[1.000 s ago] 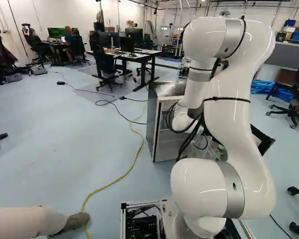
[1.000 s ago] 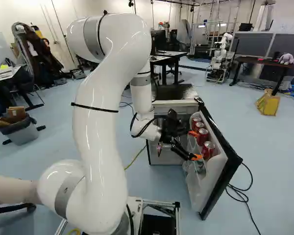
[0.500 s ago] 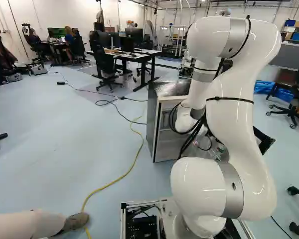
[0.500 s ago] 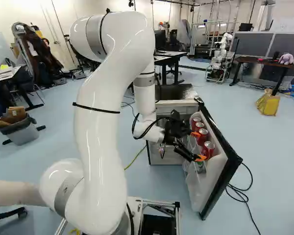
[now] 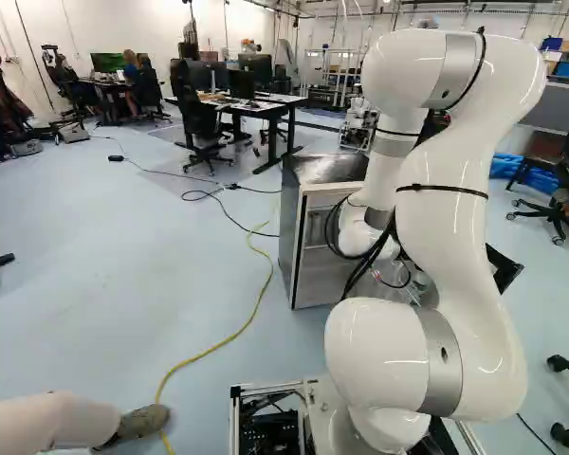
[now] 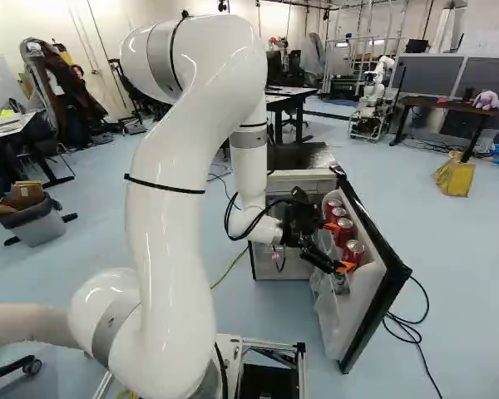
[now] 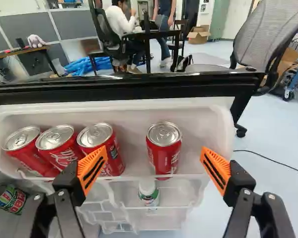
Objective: Grab a drink from the fridge
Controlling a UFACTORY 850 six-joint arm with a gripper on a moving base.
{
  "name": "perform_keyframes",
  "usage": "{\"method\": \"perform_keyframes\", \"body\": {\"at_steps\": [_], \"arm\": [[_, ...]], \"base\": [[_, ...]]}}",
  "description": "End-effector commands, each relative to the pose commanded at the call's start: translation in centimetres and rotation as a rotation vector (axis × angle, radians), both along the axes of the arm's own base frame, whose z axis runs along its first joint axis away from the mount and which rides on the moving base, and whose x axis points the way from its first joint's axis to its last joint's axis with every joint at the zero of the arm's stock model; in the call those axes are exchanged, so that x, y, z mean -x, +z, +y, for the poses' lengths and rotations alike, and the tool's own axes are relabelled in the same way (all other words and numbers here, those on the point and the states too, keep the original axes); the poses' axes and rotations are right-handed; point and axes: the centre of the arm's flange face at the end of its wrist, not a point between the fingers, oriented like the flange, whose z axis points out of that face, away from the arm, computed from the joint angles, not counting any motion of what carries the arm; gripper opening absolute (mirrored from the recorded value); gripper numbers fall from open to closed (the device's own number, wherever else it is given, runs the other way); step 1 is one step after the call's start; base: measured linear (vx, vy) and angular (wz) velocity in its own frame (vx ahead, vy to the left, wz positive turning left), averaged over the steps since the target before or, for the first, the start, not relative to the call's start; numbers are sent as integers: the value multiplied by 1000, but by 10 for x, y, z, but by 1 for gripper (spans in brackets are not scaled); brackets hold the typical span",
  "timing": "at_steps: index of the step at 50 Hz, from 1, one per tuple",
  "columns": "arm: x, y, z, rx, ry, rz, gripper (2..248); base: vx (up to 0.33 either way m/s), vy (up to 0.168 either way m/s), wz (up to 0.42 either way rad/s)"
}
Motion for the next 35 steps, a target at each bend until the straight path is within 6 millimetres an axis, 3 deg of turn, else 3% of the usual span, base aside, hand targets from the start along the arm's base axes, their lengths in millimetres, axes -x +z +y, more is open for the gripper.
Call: {"method": "perform_keyframes", "body": {"at_steps": [12,13,17,18,28,29,33,35], "arm": [[0,0,0,0,2,0,241],[0,0,0,0,2,0,227],[0,0,0,0,2,0,227],[0,0,0,0,2,0,215],[0,0,0,0,2,0,203],[0,0,0,0,2,0,191],[0,0,0,0,2,0,191],[0,0,0,0,2,0,179]], "base": [[0,0,0],[0,0,0],[0,0,0],[0,0,0],[0,0,0],[0,0,0],[0,0,0],[0,0,0]]}}
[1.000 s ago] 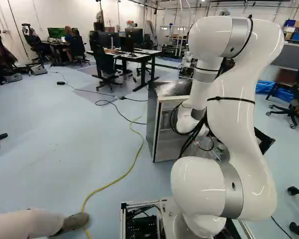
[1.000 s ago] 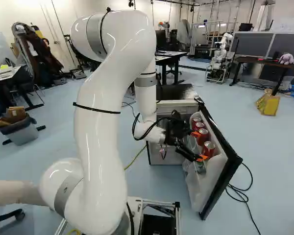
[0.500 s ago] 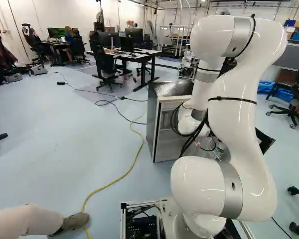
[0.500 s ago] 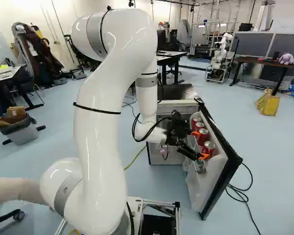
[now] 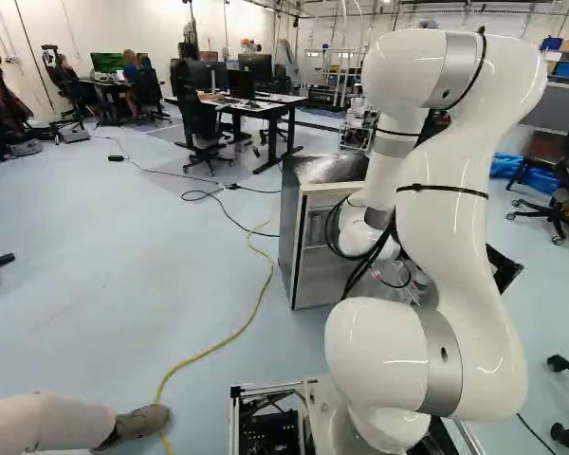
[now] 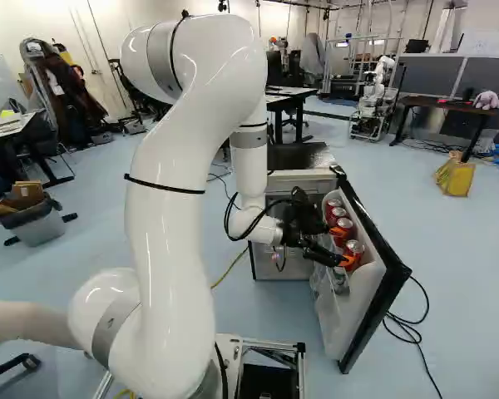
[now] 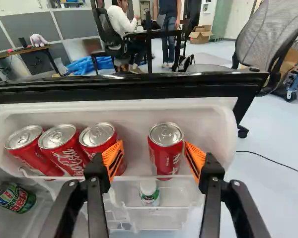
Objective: Grab a drink from the fridge
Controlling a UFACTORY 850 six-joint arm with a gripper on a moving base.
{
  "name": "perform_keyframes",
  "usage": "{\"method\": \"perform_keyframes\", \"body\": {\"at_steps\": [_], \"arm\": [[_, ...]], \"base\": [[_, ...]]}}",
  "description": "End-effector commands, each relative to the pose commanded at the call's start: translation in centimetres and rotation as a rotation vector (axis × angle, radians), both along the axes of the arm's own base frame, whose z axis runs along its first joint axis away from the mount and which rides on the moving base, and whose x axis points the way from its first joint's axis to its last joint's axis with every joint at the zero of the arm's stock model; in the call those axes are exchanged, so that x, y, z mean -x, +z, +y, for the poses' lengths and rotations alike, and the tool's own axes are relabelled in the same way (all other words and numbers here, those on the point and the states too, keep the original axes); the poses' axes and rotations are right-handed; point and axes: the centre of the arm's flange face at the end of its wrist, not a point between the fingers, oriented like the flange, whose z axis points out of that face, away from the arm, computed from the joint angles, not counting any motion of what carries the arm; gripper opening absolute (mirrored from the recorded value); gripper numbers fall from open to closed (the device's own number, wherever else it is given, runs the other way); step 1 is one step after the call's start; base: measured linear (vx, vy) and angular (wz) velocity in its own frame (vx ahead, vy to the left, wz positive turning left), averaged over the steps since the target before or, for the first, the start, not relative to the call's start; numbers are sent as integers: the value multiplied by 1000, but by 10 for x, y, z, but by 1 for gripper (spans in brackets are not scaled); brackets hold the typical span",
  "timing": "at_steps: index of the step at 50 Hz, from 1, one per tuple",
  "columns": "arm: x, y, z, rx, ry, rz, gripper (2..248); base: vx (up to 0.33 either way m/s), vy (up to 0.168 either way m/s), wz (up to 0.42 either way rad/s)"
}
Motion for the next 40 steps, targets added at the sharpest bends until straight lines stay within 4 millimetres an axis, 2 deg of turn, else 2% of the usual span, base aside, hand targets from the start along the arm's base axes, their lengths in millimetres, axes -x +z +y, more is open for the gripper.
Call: {"method": "perform_keyframes", "body": {"at_steps": [3,4,30,31,40], "arm": [[0,0,0,0,0,0,179],[0,0,0,0,0,0,167],[0,0,0,0,0,0,165],[0,0,0,0,0,0,152],[0,0,0,0,0,0,142]], "base": [[0,0,0],[0,0,0],[0,0,0],[0,0,0],[0,0,0]]}}
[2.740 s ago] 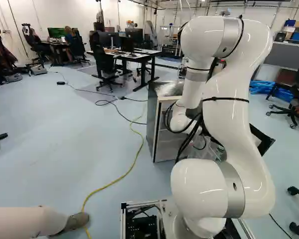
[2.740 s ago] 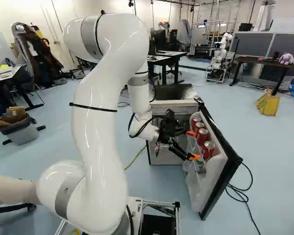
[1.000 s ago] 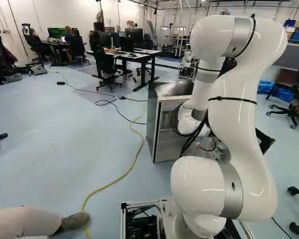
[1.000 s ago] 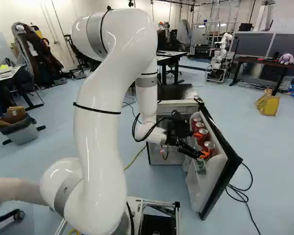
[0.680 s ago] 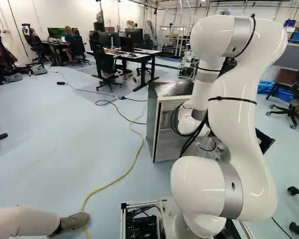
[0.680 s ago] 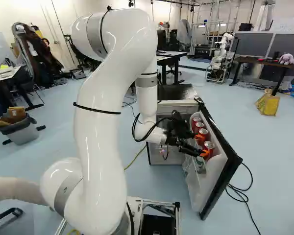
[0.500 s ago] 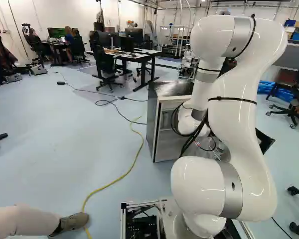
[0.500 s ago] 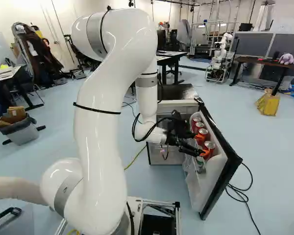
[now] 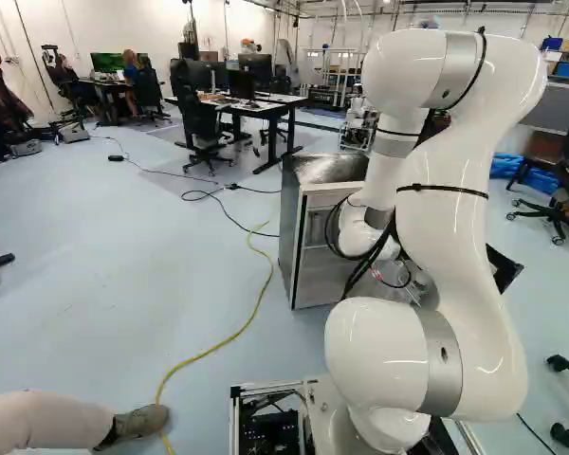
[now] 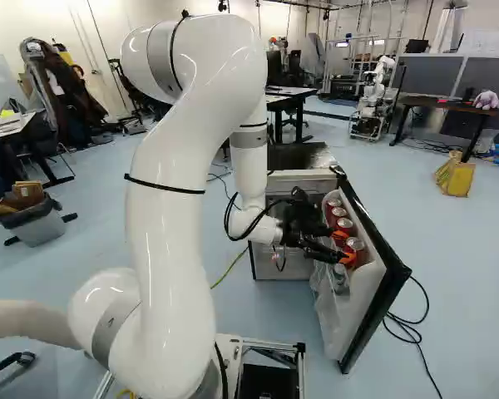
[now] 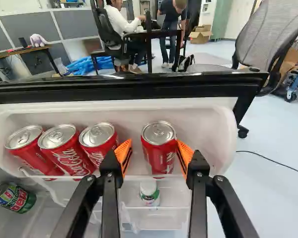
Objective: Grab a drink from the fridge
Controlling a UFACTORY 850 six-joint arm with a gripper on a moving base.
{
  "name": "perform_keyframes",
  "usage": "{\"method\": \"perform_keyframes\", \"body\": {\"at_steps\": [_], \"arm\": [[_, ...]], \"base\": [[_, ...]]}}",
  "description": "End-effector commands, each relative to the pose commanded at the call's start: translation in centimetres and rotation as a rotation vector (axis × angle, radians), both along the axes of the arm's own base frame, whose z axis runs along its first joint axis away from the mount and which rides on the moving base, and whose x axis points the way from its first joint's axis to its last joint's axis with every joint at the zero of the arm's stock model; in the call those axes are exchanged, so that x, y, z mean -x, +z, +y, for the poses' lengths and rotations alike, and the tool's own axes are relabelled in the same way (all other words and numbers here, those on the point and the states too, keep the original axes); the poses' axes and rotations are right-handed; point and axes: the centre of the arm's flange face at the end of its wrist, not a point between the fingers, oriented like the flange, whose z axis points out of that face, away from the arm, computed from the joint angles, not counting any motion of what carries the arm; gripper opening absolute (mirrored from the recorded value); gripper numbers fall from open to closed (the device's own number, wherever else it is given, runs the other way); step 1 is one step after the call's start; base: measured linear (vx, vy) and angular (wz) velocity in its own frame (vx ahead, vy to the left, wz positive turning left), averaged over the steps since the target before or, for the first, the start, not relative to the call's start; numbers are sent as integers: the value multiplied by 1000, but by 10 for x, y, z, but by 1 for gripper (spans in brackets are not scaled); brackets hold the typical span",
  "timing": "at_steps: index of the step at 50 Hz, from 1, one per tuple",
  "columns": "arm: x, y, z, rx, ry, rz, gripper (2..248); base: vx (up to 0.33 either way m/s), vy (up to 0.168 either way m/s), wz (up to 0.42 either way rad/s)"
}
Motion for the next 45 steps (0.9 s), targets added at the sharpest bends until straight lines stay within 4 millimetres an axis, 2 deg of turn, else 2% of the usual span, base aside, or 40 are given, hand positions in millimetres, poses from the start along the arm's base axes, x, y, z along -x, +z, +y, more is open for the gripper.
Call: {"method": "perform_keyframes", "body": {"at_steps": [16,17,21,22,45], "arm": [[0,0,0,0,0,0,144],[0,0,0,0,0,0,136],[0,0,0,0,0,0,136],[0,0,0,0,0,0,128],[0,0,0,0,0,0,130]], "base": [[0,0,0],[0,0,0],[0,0,0],[0,0,0],[0,0,0]]}}
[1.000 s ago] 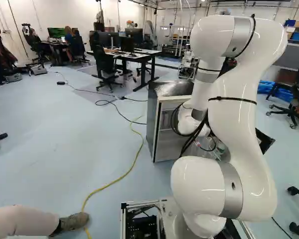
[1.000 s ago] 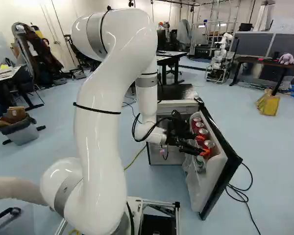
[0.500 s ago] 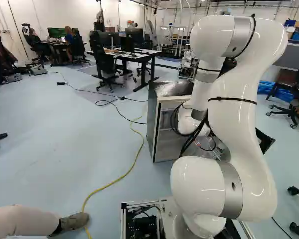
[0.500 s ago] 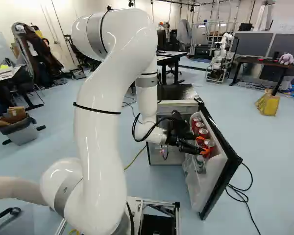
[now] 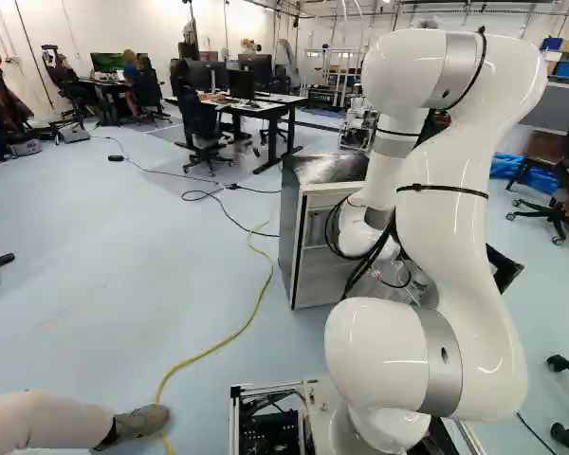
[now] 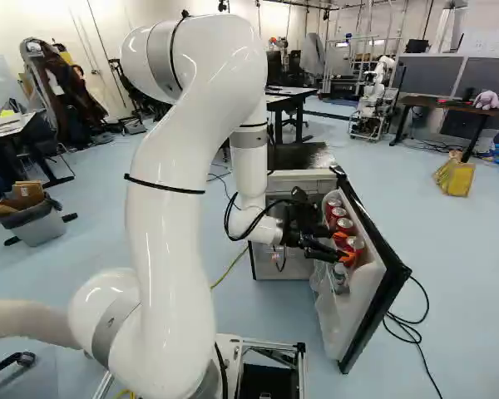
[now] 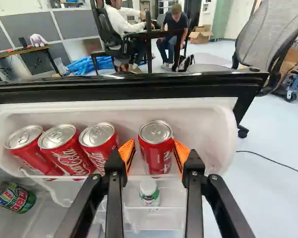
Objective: Grab a drink from the fridge
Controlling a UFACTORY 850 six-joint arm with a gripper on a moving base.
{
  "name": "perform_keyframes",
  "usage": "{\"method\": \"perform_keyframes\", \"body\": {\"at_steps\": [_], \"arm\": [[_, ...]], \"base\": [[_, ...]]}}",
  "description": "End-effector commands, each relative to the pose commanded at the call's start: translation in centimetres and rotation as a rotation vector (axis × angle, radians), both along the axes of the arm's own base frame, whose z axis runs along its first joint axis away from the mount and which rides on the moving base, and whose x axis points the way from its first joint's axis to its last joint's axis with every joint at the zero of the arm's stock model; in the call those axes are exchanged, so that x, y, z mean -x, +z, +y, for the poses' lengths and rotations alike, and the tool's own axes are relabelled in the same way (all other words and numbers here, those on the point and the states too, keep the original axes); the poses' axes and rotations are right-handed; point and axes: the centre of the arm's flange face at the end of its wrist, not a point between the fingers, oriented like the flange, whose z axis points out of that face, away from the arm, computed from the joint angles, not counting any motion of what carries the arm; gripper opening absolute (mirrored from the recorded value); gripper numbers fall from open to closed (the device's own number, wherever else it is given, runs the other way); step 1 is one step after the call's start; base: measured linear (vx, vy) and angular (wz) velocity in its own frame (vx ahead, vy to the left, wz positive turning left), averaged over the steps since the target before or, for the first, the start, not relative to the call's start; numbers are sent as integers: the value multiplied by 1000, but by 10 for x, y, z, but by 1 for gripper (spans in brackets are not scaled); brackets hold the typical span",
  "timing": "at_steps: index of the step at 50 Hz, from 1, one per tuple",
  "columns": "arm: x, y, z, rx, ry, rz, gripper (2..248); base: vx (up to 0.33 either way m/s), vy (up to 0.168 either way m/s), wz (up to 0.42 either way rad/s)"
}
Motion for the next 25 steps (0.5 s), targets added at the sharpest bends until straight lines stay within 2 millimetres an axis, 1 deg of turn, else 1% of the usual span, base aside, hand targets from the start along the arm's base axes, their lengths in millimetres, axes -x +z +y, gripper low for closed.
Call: {"method": "perform_keyframes", "body": {"at_steps": [17,25], "arm": [[0,0,0,0,0,0,130],[-2,0,-5,2,-11,-5,130]], "base": [[0,0,0],[0,0,0]]}}
